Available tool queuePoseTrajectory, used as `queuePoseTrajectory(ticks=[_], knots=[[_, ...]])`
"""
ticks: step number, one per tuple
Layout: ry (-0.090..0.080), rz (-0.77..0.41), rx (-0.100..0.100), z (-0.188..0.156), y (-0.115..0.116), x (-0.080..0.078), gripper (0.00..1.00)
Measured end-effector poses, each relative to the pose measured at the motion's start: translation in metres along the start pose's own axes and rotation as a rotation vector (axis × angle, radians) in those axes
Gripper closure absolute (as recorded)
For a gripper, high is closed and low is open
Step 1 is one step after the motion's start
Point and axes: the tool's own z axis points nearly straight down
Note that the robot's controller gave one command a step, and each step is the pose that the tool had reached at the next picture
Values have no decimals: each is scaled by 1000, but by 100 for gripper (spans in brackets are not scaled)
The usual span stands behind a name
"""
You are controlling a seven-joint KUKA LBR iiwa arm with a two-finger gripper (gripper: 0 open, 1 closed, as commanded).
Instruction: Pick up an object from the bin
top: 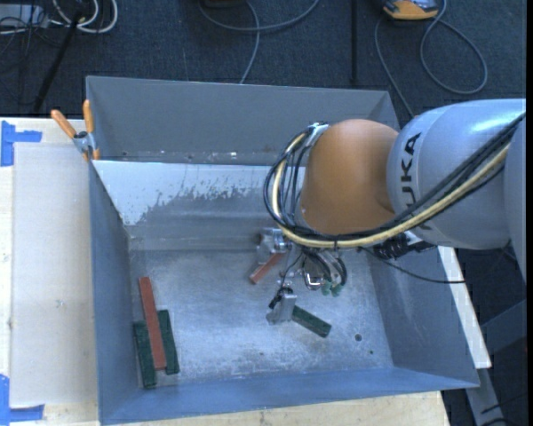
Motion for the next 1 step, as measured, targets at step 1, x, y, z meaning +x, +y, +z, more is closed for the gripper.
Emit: queuePoseTrajectory(ticks=[1], knots=[[5,-270,2,90,-69,2,0]])
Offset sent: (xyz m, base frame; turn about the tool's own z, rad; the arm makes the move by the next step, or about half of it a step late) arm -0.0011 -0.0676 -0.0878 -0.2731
